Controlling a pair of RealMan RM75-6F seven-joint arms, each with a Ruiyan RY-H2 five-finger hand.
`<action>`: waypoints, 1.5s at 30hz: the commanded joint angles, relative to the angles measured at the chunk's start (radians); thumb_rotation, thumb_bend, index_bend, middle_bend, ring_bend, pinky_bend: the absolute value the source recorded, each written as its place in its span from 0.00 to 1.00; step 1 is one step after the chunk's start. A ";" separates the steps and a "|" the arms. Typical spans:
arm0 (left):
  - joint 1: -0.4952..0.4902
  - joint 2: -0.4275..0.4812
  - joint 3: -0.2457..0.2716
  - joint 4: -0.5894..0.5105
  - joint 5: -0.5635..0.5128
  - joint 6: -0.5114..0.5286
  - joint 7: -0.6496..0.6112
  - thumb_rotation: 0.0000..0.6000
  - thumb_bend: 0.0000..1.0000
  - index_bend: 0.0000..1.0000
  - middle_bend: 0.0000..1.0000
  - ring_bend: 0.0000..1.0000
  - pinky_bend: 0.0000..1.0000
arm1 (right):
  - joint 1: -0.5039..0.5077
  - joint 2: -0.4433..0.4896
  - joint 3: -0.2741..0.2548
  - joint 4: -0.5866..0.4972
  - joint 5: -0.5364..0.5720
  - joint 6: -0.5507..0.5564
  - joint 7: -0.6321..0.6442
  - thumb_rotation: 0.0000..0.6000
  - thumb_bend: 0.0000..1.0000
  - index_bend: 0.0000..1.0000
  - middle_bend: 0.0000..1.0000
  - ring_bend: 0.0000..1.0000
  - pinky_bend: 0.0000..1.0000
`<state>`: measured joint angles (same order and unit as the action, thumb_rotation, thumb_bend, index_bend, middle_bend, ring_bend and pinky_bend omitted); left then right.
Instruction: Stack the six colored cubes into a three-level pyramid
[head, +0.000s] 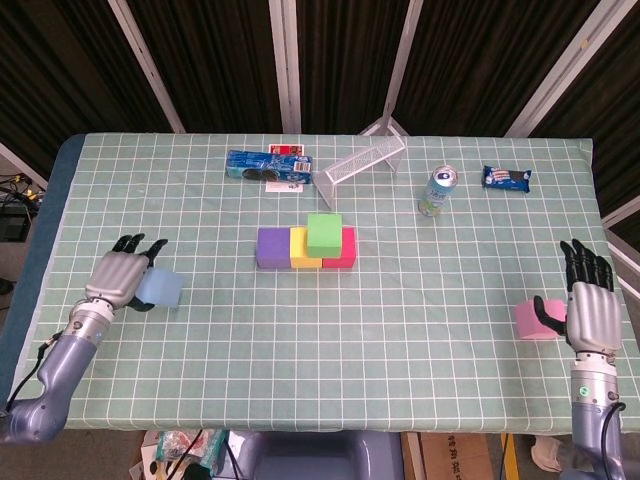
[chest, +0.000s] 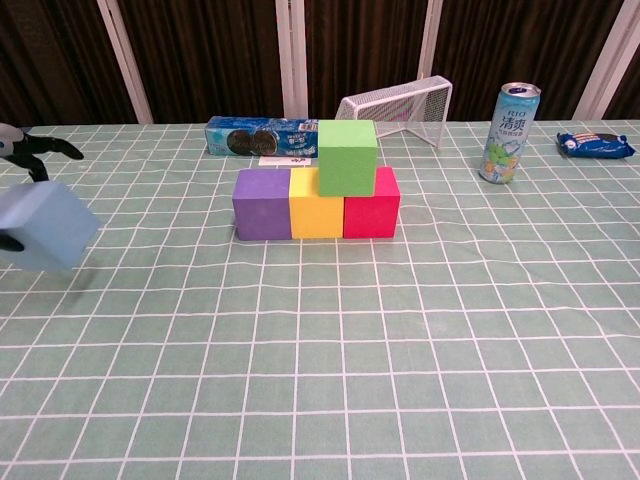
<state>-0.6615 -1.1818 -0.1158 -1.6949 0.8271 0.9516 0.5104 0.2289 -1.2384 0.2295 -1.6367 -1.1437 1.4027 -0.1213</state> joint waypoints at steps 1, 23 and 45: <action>-0.060 -0.012 -0.068 -0.043 -0.197 0.047 0.063 1.00 0.24 0.04 0.43 0.02 0.02 | 0.000 0.000 0.002 -0.001 0.001 -0.003 0.001 1.00 0.38 0.00 0.00 0.00 0.00; -0.340 -0.229 -0.158 0.135 -0.703 0.154 0.365 1.00 0.24 0.03 0.40 0.02 0.02 | -0.009 0.011 0.016 -0.009 0.007 -0.016 0.024 1.00 0.38 0.00 0.00 0.00 0.00; -0.418 -0.354 -0.162 0.314 -0.797 0.086 0.451 1.00 0.21 0.00 0.31 0.02 0.02 | -0.011 0.007 0.018 -0.005 0.007 -0.023 0.024 1.00 0.38 0.00 0.00 0.00 0.00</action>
<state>-1.0785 -1.5339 -0.2788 -1.3830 0.0327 1.0389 0.9585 0.2174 -1.2310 0.2472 -1.6420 -1.1374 1.3797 -0.0979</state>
